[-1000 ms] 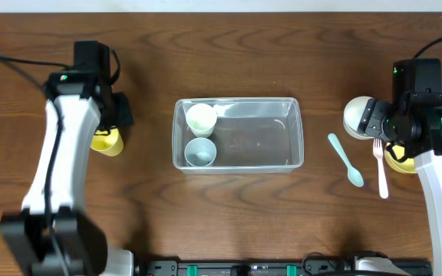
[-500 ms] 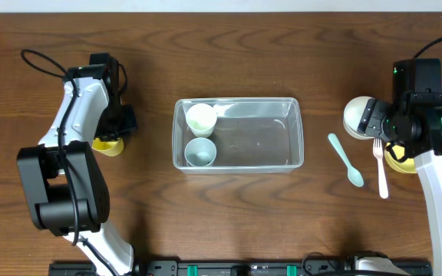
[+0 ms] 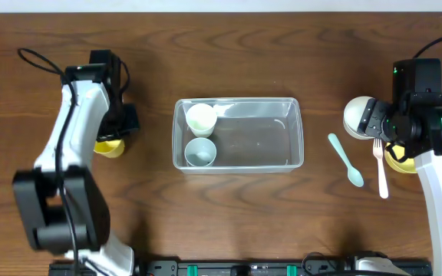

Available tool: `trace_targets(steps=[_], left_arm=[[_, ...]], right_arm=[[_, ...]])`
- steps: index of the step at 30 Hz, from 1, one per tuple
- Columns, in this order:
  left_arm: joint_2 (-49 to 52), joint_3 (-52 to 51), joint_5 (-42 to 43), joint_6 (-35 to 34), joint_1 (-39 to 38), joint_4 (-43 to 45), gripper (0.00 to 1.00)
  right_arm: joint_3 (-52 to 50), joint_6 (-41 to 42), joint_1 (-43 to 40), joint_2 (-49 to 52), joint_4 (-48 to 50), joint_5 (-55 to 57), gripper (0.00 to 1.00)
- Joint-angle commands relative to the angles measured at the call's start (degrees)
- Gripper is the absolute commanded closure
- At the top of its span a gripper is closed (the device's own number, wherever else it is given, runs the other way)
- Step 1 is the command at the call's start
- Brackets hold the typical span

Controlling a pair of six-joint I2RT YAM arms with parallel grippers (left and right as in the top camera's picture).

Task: Pack container
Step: 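Grasp the yellow cup with the left gripper, then lower the yellow cup into the container's upper left corner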

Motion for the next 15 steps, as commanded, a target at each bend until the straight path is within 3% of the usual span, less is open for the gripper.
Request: trace_targets(steps=[1, 8, 15], left_arm=[[-9.8, 5.7, -0.2, 1.0, -5.9, -0.5, 0.94], [-19.1, 9.3, -0.2, 9.1, -22.8, 5.7, 0.94], [-14.7, 9.3, -0.2, 11.3, -30.2, 8.4, 0.94]], right_arm=[[-0.2, 0.1, -0.4, 0.2, 0.0, 0.7, 0.2], [-0.2, 0.1, -0.4, 0.2, 0.0, 0.7, 0.2], [-0.2, 0.1, -0.4, 0.2, 0.0, 0.1, 0.2]])
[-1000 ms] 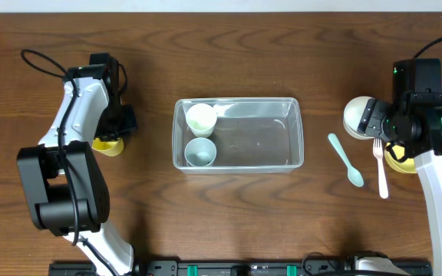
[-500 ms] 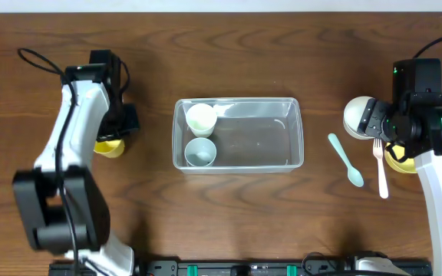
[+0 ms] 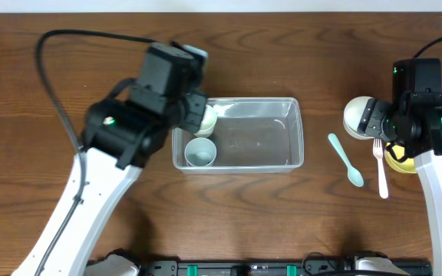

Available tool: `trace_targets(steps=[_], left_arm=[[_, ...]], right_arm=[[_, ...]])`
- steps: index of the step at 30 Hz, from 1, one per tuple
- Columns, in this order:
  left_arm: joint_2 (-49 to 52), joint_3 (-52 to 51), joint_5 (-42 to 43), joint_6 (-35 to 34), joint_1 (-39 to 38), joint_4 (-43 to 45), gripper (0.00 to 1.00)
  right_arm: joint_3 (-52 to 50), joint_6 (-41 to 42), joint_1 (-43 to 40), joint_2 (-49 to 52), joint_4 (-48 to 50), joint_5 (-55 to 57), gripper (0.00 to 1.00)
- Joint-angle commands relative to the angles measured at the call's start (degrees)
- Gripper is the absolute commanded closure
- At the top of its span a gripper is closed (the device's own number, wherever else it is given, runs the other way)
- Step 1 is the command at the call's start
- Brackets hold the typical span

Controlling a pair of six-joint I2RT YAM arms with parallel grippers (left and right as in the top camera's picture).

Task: Pack container
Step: 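Lower the yellow cup into the container's upper left corner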

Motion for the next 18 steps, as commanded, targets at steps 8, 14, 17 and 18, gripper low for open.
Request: trace_targets(steps=[8, 14, 17, 18], left_arm=[[14.2, -0.4, 3.9, 3.3, -0.7, 1.9, 0.94], [20.8, -0.5, 3.8, 3.3, -0.7, 1.8, 0.94], [23.3, -0.7, 3.8, 3.3, -0.5, 1.6, 0.94], [23.9, -0.8, 3.8, 3.3, -0.5, 1.5, 0.94]], right_arm=[[-0.2, 0.1, -0.4, 0.2, 0.0, 0.2, 0.2], [-0.2, 0.1, -0.4, 0.2, 0.0, 0.2, 0.2], [-0.2, 0.1, -0.4, 0.2, 0.0, 0.2, 0.2], [-0.2, -0.2, -0.4, 0.2, 0.0, 0.2, 0.2]])
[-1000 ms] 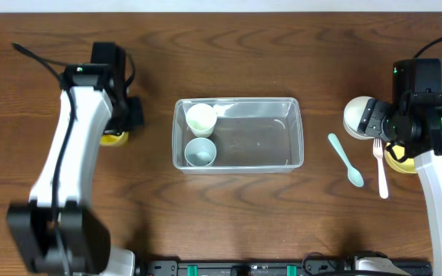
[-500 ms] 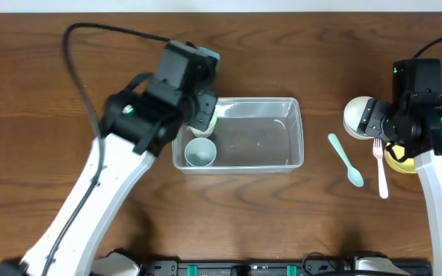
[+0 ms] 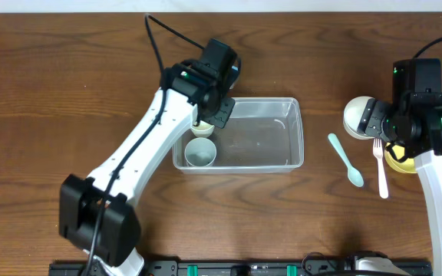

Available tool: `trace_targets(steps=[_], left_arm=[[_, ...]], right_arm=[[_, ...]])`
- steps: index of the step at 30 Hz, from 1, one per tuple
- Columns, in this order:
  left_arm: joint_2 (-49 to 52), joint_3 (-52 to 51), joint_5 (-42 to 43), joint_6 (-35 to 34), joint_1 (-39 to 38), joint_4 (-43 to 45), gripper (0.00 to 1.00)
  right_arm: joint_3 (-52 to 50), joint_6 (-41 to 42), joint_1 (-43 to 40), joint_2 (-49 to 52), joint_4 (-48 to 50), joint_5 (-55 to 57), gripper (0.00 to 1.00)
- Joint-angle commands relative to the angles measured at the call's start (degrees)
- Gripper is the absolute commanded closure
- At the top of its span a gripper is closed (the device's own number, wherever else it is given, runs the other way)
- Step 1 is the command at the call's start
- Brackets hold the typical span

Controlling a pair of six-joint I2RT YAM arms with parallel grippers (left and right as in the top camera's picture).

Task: Pack container
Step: 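Lower the yellow cup into the container's upper left corner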

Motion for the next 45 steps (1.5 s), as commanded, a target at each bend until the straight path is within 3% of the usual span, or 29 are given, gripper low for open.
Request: trace_targets(steps=[1, 13, 28, 29, 31, 33, 37, 45], left_arm=[[2.1, -0.5, 0.6, 1.0, 0.3, -0.7, 0.94], [3.7, -0.6, -5.8, 1.0, 2.3, -7.9, 0.94], [3.7, -0.6, -5.2, 0.8, 2.7, -6.0, 0.89], [3.7, -0.6, -5.2, 0.8, 2.7, -5.8, 0.83], [3.7, -0.6, -5.2, 0.8, 2.7, -5.6, 0.59], [3.7, -0.6, -5.2, 0.8, 2.7, -5.6, 0.48], [3.7, -0.6, -5.2, 0.8, 2.7, -5.7, 0.42], [3.3, -0.5, -5.3, 0.8, 2.7, -5.7, 0.41]], right_arm=[[-0.2, -0.3, -0.4, 0.2, 0.0, 0.2, 0.2], [-0.2, -0.3, -0.4, 0.2, 0.0, 0.2, 0.2], [-0.2, -0.3, -0.4, 0.2, 0.0, 0.2, 0.2], [-0.2, -0.3, -0.4, 0.2, 0.0, 0.2, 0.2], [-0.2, -0.3, -0.4, 0.2, 0.0, 0.2, 0.2], [-0.2, -0.3, -0.4, 0.2, 0.0, 0.2, 0.2], [-0.2, -0.3, -0.4, 0.2, 0.0, 0.2, 0.2], [-0.2, -0.3, -0.4, 0.2, 0.0, 0.2, 0.2]])
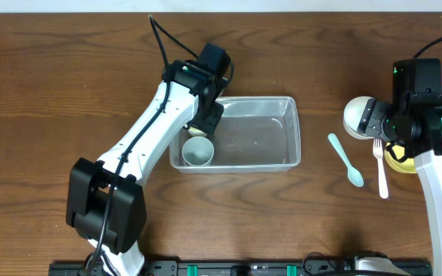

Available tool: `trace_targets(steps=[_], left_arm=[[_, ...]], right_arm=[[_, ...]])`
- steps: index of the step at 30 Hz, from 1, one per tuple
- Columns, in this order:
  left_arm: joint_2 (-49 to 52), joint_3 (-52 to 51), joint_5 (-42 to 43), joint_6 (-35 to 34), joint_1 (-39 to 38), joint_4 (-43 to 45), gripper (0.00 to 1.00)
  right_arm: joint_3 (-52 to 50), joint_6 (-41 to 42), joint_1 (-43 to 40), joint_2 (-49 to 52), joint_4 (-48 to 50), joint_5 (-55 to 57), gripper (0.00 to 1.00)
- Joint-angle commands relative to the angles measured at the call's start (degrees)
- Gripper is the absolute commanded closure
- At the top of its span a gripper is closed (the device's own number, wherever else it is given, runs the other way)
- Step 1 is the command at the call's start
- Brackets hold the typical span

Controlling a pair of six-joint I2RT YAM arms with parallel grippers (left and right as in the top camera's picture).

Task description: Pack container

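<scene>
A clear plastic container (255,138) lies mid-table. In its left end stands a pale blue cup (199,152). My left gripper (202,121) reaches down into the container's back left corner. A yellow cup (193,131) shows only as a sliver under it, and the wrist hides the fingers. My right gripper (374,125) hangs at the right, over the edge of a white bowl (355,116); its fingers cannot be made out.
Right of the container lie a teal spoon (345,159) and a pink fork (380,172). A yellow bowl (399,161) is partly under the right arm. The left arm stretches diagonally from the front left to the container.
The left gripper sits slightly further left and lower in the container's back left corner. The container has shifted a little to the left. The right arm has not moved.
The left gripper was at a yellow cup on the table far left of the container, which held a white and a pale blue cup. Then it was beside the container, then over the white cup with the yellow cup. Now it is lower there.
</scene>
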Motion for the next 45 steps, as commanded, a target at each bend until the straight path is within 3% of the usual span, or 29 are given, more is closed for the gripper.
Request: trace_targets(steps=[1, 4, 10, 18, 24, 36, 39, 45], left_arm=[[-0.3, -0.4, -0.5, -0.1, 0.4, -0.2, 0.41], [-3.0, -0.4, -0.9, -1.2, 0.6, -0.1, 0.4], [-13.2, -0.4, -2.2, -4.6, 5.6, -1.3, 0.37], [-25.0, -0.4, 2.2, -12.1, 19.8, -2.3, 0.36], [-26.9, -1.3, 6.7, -14.6, 26.8, -2.5, 0.35], [-24.7, -6.4, 6.7, -14.5, 27.0, -3.0, 0.34], [-24.7, -6.7, 6.7, -14.5, 27.0, -3.0, 0.34], [-24.7, -6.7, 6.7, -14.5, 27.0, -2.9, 0.34]], right_arm=[[-0.2, -0.3, -0.4, 0.2, 0.0, 0.2, 0.2], [-0.2, -0.3, -0.4, 0.2, 0.0, 0.2, 0.2], [-0.2, -1.2, -0.4, 0.1, 0.2, -0.2, 0.02], [4.5, -13.8, 1.1, 2.0, 2.5, -9.0, 0.01], [5.5, -14.5, 1.0, 12.3, 4.4, -9.1, 0.01], [5.5, -13.3, 0.0, 36.9, 12.2, -9.0, 0.01], [5.5, -13.2, -1.0, 40.3, 13.7, -9.0, 0.03], [5.5, -13.2, -1.8, 43.5, 14.7, -9.0, 0.21]])
